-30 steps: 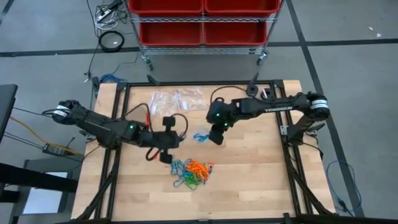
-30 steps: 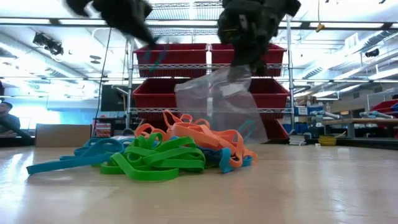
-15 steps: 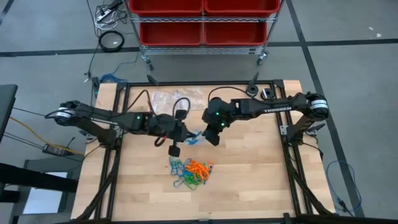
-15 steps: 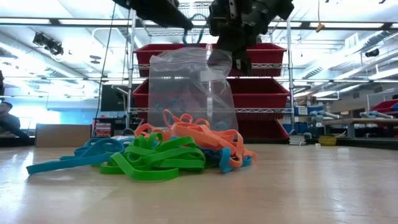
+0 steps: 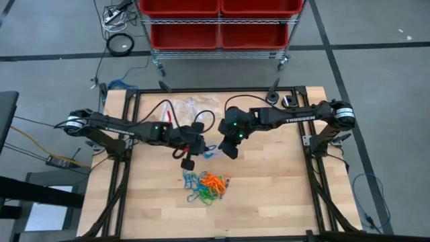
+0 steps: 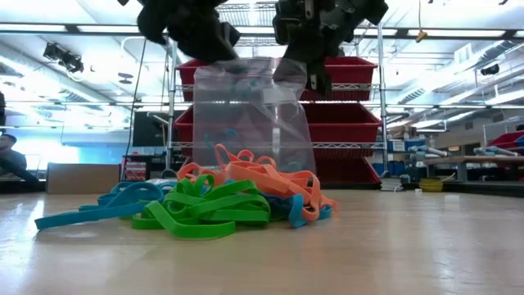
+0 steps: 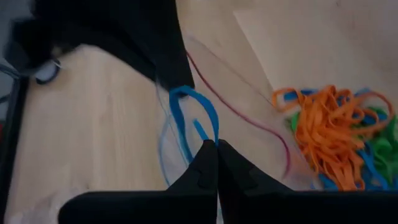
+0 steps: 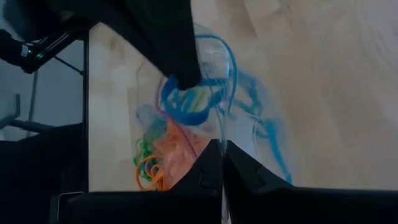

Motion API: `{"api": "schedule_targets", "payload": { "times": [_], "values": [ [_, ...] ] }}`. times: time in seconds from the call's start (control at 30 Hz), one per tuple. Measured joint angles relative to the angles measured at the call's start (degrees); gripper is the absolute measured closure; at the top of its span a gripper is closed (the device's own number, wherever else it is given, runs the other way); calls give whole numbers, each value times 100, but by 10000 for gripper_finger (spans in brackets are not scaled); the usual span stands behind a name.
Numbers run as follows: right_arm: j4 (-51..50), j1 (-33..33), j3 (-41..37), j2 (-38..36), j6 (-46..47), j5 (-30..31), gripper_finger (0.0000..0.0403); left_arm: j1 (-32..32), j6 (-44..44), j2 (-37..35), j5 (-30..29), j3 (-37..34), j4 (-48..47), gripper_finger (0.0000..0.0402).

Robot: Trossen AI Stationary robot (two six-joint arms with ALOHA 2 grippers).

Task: Sort rubber bands
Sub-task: Put the blue rubber band into the transparent zip bag

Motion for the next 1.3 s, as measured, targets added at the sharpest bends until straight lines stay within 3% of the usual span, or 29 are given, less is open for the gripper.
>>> {"api": "schedule_targets", "payload": {
  "times": [0.23, 0.53, 0.87, 1.07, 1.3],
  "values": [
    [-1, -72, 0, -51, -1, -2, 403, -13, -105, -24, -2, 1, -277, 379],
    [-46, -144, 0, -51, 14, -104, 403, -13, -187, -33, -138, 562, -393, 316],
    [-128, -204, 0, -59, -24, -103, 403, -13, -500, -42, -455, 1037, -1619, 268],
    [-335, -435, 0, -365, -167, 115, 403, -105, -1007, -42, -349, 605, -1964, 266],
    [-518, -738, 0, -1302, -302, 925, 403, -312, -1541, -39, 85, -493, -960, 266]
  ]
}}
